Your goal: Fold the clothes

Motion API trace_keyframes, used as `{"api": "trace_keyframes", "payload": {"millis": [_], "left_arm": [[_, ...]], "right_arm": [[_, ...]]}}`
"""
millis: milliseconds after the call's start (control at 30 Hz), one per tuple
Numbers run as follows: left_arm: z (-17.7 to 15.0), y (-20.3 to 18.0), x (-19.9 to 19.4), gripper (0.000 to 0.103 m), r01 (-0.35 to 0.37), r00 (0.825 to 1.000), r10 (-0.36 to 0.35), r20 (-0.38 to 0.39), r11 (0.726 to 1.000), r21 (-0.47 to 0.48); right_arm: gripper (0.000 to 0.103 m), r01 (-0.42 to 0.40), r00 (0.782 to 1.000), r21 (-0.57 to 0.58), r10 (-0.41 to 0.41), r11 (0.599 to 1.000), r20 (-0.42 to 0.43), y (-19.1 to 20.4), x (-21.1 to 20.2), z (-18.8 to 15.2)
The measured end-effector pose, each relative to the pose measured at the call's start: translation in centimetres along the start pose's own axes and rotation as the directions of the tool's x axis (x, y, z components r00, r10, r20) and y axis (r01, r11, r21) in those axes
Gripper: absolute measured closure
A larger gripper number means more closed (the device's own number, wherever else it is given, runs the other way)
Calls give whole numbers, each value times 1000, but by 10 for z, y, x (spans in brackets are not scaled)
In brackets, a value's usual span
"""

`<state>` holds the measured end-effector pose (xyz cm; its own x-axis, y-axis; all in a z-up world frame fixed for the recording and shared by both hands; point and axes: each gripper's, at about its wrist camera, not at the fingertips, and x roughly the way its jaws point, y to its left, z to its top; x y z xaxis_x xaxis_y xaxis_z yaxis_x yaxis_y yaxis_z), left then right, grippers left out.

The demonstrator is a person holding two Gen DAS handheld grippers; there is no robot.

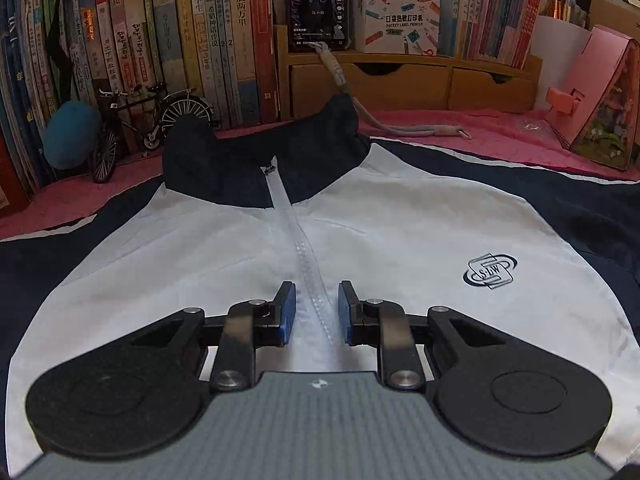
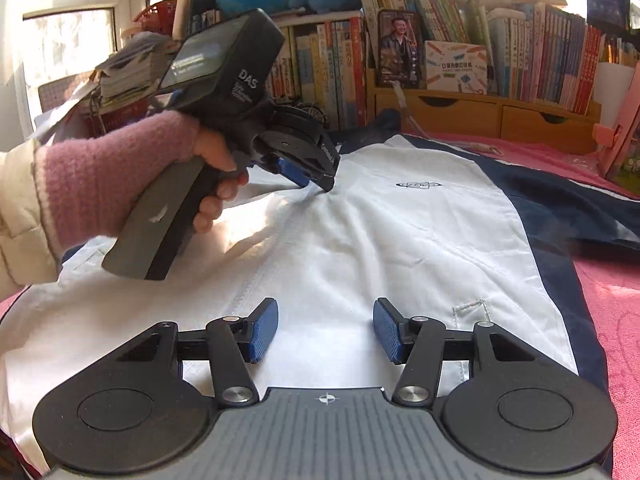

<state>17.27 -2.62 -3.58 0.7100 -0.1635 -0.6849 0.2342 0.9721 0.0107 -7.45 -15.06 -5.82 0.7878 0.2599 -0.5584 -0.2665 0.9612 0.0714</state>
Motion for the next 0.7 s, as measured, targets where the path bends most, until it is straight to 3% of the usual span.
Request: {"api": "trace_keyframes", "payload": {"millis": [133,200,333,433,533,633,700], "left_arm": [[31,-1,39,81,-54,998,55,9,998,-15],[45,-6,59,81,-84,996,83,30,996,25],[70,1,90,81,-114,992,115,56,993,-26],[84,-3,102,80,-151,988,151,38,988,15],[93,2,99,79,-130,991,130,2,991,0],[93,15,77,78,-28,995,30,99,999,-25],[94,16,62,69,41,988,-43,150,999,13]], "right_arm": [[47,11,1000,-36,-10,999,15,8,-1,-6],[47,-3,1000,-20,4,1000,16,5,0,-6],[44,-30,999,0,30,1000,16,0,1,-5],[44,-51,999,18,51,999,16,-3,3,-4],[39,-78,997,43,77,996,16,-7,3,-4],[38,-143,990,97,144,985,-3,-24,1,1],[36,-170,985,127,171,977,9,-46,-2,12]]}}
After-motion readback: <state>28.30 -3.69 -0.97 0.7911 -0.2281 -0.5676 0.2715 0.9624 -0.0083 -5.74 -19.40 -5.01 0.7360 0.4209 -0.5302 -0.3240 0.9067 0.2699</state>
